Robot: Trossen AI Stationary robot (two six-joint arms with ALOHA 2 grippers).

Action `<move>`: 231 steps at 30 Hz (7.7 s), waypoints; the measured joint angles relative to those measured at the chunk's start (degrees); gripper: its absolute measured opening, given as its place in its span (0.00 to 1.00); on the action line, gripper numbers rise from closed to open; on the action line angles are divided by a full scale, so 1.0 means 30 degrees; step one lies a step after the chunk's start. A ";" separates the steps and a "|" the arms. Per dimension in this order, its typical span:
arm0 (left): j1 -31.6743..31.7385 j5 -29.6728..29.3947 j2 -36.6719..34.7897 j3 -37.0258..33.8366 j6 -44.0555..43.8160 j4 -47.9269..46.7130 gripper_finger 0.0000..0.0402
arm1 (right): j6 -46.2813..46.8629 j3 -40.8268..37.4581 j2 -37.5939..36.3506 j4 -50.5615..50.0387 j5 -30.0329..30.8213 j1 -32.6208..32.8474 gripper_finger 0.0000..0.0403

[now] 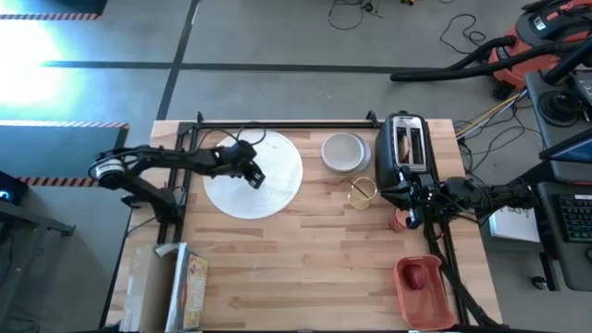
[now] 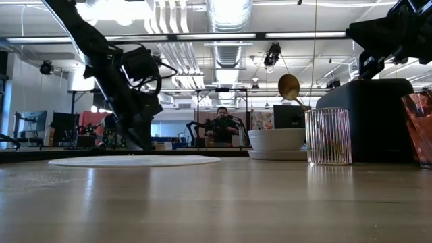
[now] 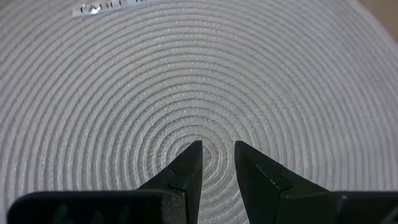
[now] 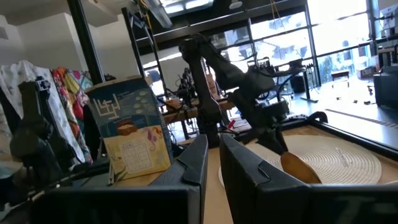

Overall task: Arrange a breakfast setting
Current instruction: Move the placemat to the center, then move the cereal to the top left of the table

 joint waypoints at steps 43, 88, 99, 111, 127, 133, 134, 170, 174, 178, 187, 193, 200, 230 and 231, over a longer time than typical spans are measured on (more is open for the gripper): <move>-0.8517 -0.0755 0.1877 0.1674 -0.3283 0.2282 0.19 | 0.0000 -0.0007 0.0004 -0.0001 -0.0005 0.0001 0.08; -1.1969 -0.3715 0.9802 0.9510 -0.5446 -0.0046 0.19 | -0.0001 -0.0003 0.0007 -0.0004 0.0111 0.0004 0.08; -1.1581 -0.4379 0.9720 0.9989 -0.3609 0.0140 0.19 | 0.0000 -0.0004 0.0007 -0.0004 0.0111 -0.0002 0.08; -1.2273 -0.4377 0.8054 1.0018 -0.5640 -0.4572 0.19 | 0.0000 -0.0002 0.0007 -0.0008 0.0119 0.0000 0.08; -1.2932 -0.2985 0.8549 1.0018 -0.6584 -0.5369 0.19 | 0.0000 -0.0004 0.0006 0.0000 0.0119 -0.0001 0.08; -1.2793 -0.3021 0.8927 1.0018 -0.6509 -0.4523 0.19 | 0.0000 0.0000 0.0000 -0.0004 0.0119 0.0005 0.08; -1.2750 -0.3023 0.8951 1.0018 -0.6495 -0.4423 0.19 | -0.0003 -0.0004 0.0007 -0.0004 0.0119 -0.0002 0.08; -1.4878 -0.4858 0.3737 1.0025 -0.4182 -0.6391 0.19 | 0.0000 -0.0004 0.0007 -0.0004 0.0119 0.0001 0.08; -1.5527 -0.3761 0.3005 1.0025 -0.2707 -0.7874 0.19 | 0.0000 -0.0007 0.0007 -0.0004 0.0119 -0.0002 0.08; -1.5967 -0.2323 0.2537 1.0018 -0.1599 -0.9747 0.19 | 0.0000 -0.0006 0.0003 -0.0004 0.0119 0.0002 0.08; -1.6226 -0.2389 0.1047 1.0018 -0.2757 -1.1690 0.19 | 0.0000 -0.0006 0.0006 -0.0004 0.0115 0.0000 0.08; -1.6014 -0.2990 -0.0537 1.0018 -0.3240 -1.3064 0.29 | 0.0000 -0.0007 0.0001 -0.0004 0.0119 -0.0002 0.08; -1.5869 -0.3531 -0.2701 1.0030 -0.3229 -1.4588 0.42 | 0.0000 -0.0004 0.0006 -0.0004 0.0119 0.0002 0.08; -1.7925 0.1185 -0.4875 1.9738 -0.8480 -2.7092 0.46 | 0.0000 -0.0007 0.0007 -0.0004 0.0119 0.0005 0.08; -1.8103 0.1206 -0.5056 1.9639 -0.8909 -2.7071 0.46 | 0.0000 -0.0002 0.0007 -0.0002 0.0119 -0.0002 0.08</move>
